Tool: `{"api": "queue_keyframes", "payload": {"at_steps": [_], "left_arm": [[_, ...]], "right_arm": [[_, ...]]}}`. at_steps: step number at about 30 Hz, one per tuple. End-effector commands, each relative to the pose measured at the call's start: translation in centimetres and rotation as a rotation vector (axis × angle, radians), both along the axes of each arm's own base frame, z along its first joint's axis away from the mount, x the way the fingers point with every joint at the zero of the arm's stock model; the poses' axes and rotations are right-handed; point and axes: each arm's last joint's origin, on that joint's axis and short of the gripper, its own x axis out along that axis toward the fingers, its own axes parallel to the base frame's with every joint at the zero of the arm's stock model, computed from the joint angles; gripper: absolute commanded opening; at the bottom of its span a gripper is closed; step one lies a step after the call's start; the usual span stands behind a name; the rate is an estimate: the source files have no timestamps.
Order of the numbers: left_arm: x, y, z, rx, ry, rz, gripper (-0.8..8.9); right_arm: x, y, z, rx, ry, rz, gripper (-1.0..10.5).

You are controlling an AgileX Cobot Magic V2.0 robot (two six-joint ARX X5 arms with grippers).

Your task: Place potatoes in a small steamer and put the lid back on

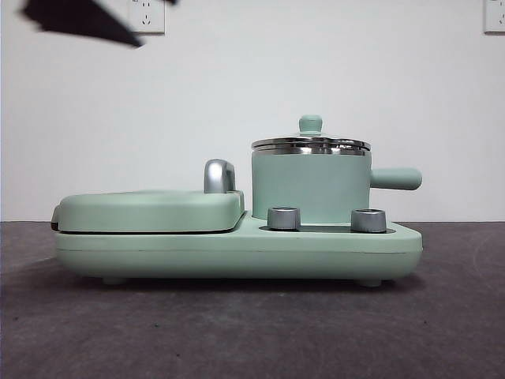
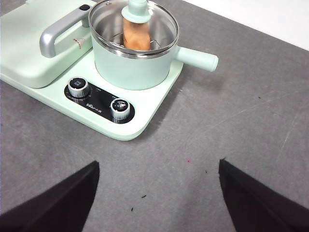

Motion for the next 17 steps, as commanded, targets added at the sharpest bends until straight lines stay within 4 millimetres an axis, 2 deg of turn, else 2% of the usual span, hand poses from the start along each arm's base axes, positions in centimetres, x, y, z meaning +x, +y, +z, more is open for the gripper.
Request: {"api": "queue_keyframes", "payload": {"at_steps": [1, 6, 13, 14, 15, 16, 17], "left_arm": [[-2.6, 1.2, -0.7, -0.017, 0.013, 0.048, 3.67], [-6.8, 3.3, -1.2, 0.054, 0.059, 0.138, 3.68], [-9.8, 4.7, -1.1, 0.059, 0.054, 0.151, 3.67], [-10.0, 4.8, -1.0, 0.053, 0.042, 0.151, 3.38], [-10.2, 4.9, -0.9, 0.046, 0.034, 0.147, 1.94], [-10.4, 5.0, -0.9, 0.04, 0.031, 0.14, -0.24], [-10.5, 5.0, -0.8, 0.029, 0.023, 0.142, 0.27]], "right_arm": [[-0.1, 0.0, 0.2, 0.03, 0.003, -0.006, 3.8], [-0.1, 0.0, 0.2, 0.039, 0.006, -0.012, 3.8], [-0.1, 0.0, 0.1, 0.054, 0.03, -0.029, 3.8], [-0.1, 0.0, 0.1, 0.054, 0.03, -0.029, 3.6], [-0.1, 0.0, 0.1, 0.055, 0.031, -0.027, 2.4], [-0.1, 0.0, 0.1, 0.055, 0.032, -0.026, 1.0], [-0.1, 0.0, 0.1, 0.054, 0.031, -0.026, -0.1]]}}
